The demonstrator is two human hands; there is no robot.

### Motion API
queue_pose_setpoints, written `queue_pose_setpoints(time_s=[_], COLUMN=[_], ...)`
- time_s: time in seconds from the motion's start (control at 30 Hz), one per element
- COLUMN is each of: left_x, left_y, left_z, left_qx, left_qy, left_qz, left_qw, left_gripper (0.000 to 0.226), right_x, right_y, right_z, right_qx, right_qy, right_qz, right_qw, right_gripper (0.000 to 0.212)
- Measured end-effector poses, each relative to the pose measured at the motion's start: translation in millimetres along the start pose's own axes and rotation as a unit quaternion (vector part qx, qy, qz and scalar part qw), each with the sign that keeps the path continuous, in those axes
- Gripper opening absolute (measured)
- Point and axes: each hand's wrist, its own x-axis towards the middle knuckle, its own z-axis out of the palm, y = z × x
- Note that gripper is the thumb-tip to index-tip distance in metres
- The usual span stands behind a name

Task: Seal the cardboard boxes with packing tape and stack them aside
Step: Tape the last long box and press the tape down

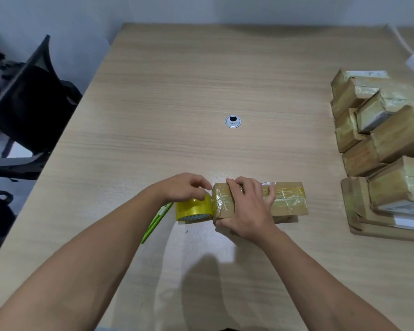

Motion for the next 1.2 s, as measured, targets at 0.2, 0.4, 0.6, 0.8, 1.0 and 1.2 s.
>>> queue_pose_setpoints(time_s=[0.2,0.4,0.6,0.8,1.0,1.2], left_x=[4,-10,-37,-67,-93,-115], left_y=[-11,-33,-29,-33,-49,-85], left_z=[11,8,7,-2,-17,-41], left_qx=[0.009,-0.055,-0.095,-0.150,-0.266,-0.359], left_qy=[-0.002,0.142,0.199,0.250,0.246,0.248], left_qz=[-0.009,-0.032,-0.021,-0.019,0.006,-0.030], left_qw=[1.000,0.988,0.975,0.956,0.932,0.899], left_gripper=[0.011,0.017,0.015,0.012,0.013,0.011], right_x=[-2,-2,2,15,29,46], right_y=[2,-1,-19,-56,-126,-168], right_z=[2,-4,7,0,-1,16], right_qx=[-0.002,0.009,0.001,0.016,0.307,0.405], right_qy=[0.003,-0.032,-0.023,-0.024,-0.153,-0.109], right_qz=[-0.004,0.009,0.069,0.030,-0.081,0.008], right_qw=[1.000,0.999,0.997,0.999,0.936,0.908], right_gripper=[0.106,0.098,0.055,0.051,0.036,0.014])
